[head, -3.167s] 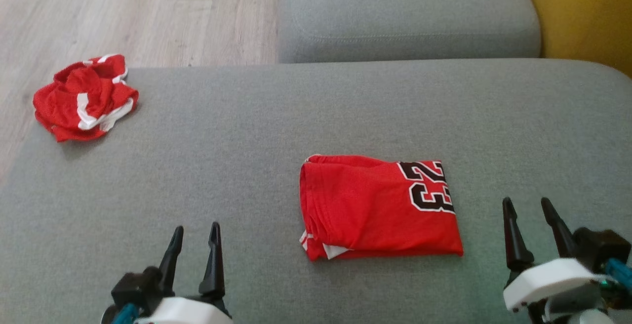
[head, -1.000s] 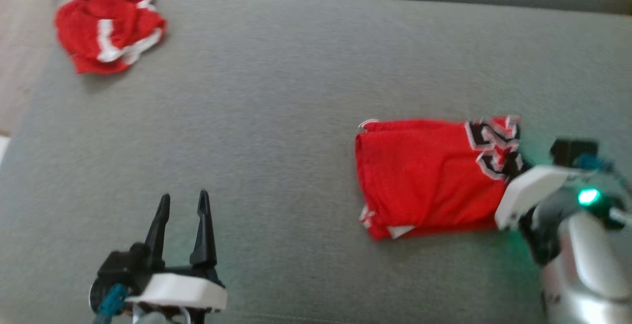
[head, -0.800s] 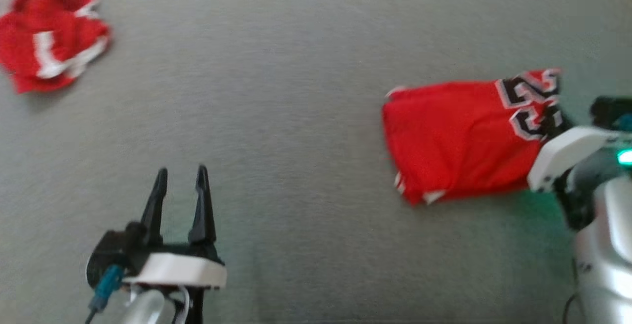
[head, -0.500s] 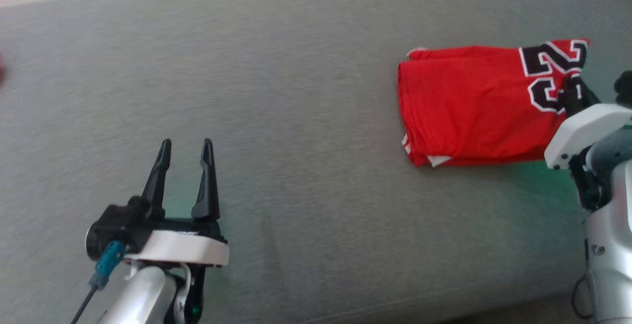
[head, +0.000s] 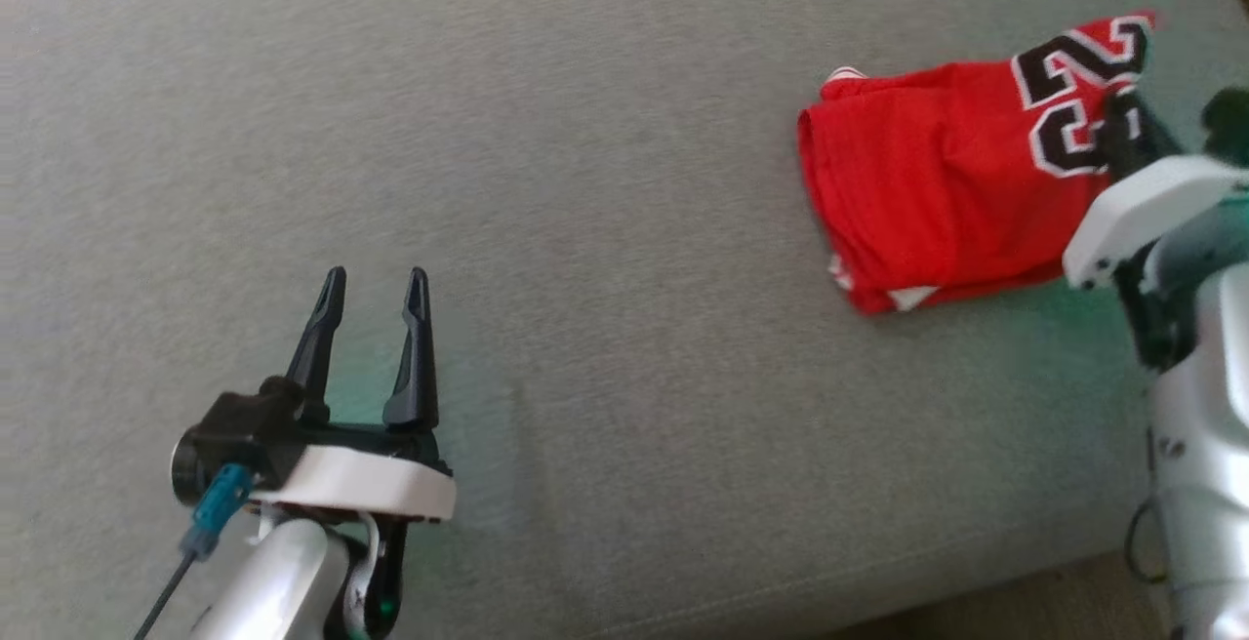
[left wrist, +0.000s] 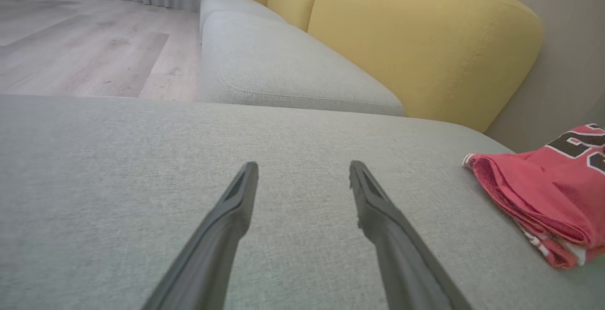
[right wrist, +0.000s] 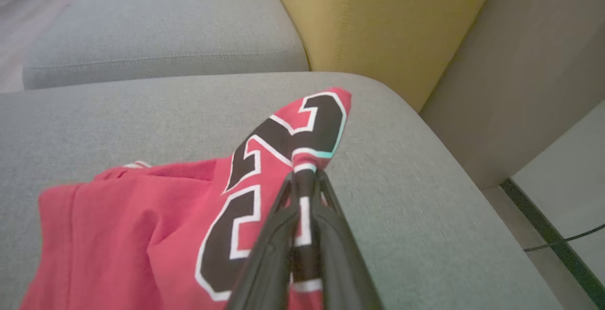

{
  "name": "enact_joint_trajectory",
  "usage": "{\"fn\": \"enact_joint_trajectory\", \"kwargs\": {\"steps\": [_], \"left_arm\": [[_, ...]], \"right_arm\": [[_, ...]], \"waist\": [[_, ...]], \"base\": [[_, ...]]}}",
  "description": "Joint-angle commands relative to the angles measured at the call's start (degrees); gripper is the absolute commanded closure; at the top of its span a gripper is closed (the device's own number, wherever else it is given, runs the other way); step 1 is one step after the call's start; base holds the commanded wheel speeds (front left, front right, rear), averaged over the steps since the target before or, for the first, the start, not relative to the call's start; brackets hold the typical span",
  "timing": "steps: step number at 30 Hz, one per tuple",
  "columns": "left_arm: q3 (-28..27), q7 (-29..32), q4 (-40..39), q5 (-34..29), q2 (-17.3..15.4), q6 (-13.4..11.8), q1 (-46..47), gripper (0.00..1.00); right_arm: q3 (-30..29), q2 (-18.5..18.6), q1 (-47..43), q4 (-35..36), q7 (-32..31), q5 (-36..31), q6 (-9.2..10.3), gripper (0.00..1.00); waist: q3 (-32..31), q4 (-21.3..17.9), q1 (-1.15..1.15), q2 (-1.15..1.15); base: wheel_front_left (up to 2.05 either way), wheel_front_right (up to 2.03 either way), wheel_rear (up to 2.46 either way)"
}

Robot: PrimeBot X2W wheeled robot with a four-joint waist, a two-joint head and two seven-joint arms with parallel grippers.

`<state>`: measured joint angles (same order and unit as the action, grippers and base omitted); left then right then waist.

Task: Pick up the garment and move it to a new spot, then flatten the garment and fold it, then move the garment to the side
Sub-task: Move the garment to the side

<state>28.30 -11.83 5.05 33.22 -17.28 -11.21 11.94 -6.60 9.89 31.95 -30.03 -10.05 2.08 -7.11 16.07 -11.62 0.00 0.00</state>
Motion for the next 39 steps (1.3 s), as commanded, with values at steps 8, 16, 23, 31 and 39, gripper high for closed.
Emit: {"fn": "enact_joint_trajectory", "kwargs": {"steps": [8,16,23,31,39], "left_arm": [[-2.2,-0.1,-3.5,-0.6,-2.1,-1.5,1.2,0.0],[-3.0,-0.4,-4.8,-0.4,-2.9,-2.3,-0.3,0.0],[-2.9,-0.5,-5.0,-0.3,-3.0,-2.6,-0.3,0.0],[-2.5,-0.4,-4.4,0.0,-2.8,-2.5,-0.3,0.0],[-3.2,-0.6,-2.7,1.3,-3.0,-2.3,-1.7,0.0]], "right_arm": [[-6.9,9.0,7.7,-4.5,1.0,-4.1,-0.37,1.0],[-15.1,15.1,9.7,-8.6,0.7,-8.8,-0.37,1.0],[-19.3,14.4,10.3,-10.1,1.9,-14.2,-0.37,0.0],[-20.8,11.1,9.8,-9.8,3.6,-17.5,-0.37,0.0],[-14.6,6.5,8.3,-6.5,4.9,-13.9,-0.37,0.0]], "waist": [[1.4,8.2,0.0,0.0],[2.5,12.1,0.0,0.0],[2.4,12.6,0.0,0.0],[0.1,12.1,0.0,0.0],[-6.1,11.7,0.0,0.0]], "base": [[0.0,0.0,0.0],[0.0,0.0,0.0],[0.0,0.0,0.0],[0.0,0.0,0.0],[0.0,0.0,0.0]]}}
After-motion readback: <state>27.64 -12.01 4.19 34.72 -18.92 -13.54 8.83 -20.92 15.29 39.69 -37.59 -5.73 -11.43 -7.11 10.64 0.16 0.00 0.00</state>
